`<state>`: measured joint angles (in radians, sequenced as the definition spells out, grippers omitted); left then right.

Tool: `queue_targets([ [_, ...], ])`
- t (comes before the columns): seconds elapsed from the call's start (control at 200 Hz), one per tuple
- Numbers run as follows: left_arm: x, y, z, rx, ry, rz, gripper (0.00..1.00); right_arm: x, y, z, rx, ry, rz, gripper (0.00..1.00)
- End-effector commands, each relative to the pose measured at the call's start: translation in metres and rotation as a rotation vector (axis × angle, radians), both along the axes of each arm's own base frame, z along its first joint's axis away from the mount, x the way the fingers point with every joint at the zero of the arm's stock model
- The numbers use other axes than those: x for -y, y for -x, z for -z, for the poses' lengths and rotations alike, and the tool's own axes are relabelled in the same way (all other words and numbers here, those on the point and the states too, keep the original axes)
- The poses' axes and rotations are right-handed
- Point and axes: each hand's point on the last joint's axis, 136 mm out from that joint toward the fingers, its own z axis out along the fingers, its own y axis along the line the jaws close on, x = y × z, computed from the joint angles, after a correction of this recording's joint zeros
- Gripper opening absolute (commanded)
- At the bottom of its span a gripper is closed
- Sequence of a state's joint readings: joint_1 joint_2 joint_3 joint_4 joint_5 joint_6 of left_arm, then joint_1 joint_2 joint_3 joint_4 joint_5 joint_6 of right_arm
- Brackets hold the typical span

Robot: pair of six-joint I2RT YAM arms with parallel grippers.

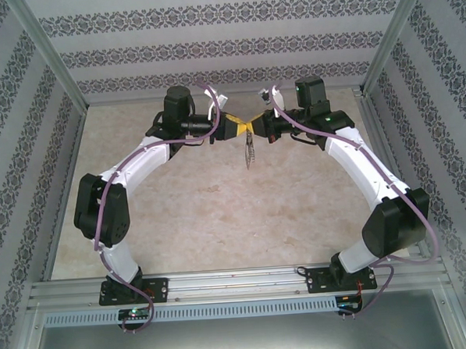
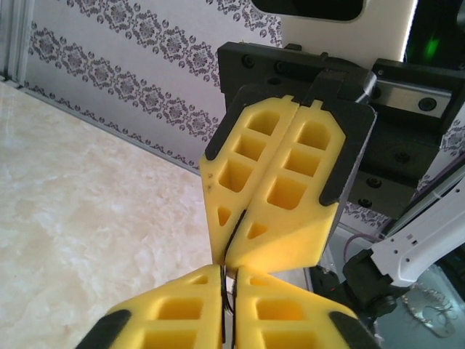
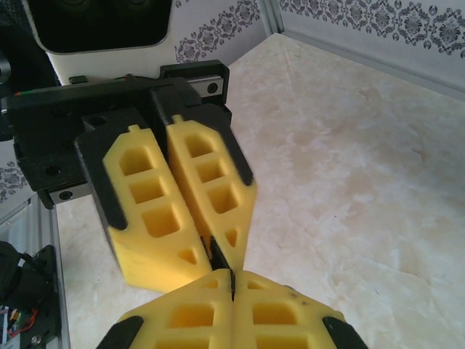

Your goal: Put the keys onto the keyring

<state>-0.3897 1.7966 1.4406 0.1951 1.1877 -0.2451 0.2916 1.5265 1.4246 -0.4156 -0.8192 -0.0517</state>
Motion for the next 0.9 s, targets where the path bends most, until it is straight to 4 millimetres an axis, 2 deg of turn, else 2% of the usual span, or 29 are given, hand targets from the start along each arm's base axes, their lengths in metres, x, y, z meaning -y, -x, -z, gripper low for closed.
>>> queue_targets([
  [0.0,0.012,0.012,-0.014,0.034,0.044,0.072,0.0,-0.003,0.003,-0.016,0.057,-0.035,-0.02,0.0],
  [0.175,0.013,0.012,-0.021,0.035,0.091,0.086,0.0,-0.002,0.002,-0.021,0.068,-0.051,-0.014,0.0],
  [0.3,0.013,0.013,-0.021,0.033,0.092,0.091,0.14,-0.001,0.002,-0.022,0.071,-0.052,-0.008,0.0],
  [0.405,0.013,0.015,-0.021,0.034,0.092,0.099,0.16,0.001,0.0,-0.023,0.074,-0.052,0.0,0.0],
  [0.49,0.014,0.017,-0.022,0.035,0.095,0.109,0.15,0.001,-0.001,-0.023,0.074,-0.056,0.005,0.0],
  [0.605,0.014,0.019,-0.024,0.039,0.103,0.12,0.0,0.0,-0.002,-0.022,0.07,-0.061,0.003,0.0],
  [0.894,0.013,0.016,-0.035,0.075,0.161,0.07,0.0,0.007,-0.009,-0.029,0.081,-0.086,0.055,0.0],
])
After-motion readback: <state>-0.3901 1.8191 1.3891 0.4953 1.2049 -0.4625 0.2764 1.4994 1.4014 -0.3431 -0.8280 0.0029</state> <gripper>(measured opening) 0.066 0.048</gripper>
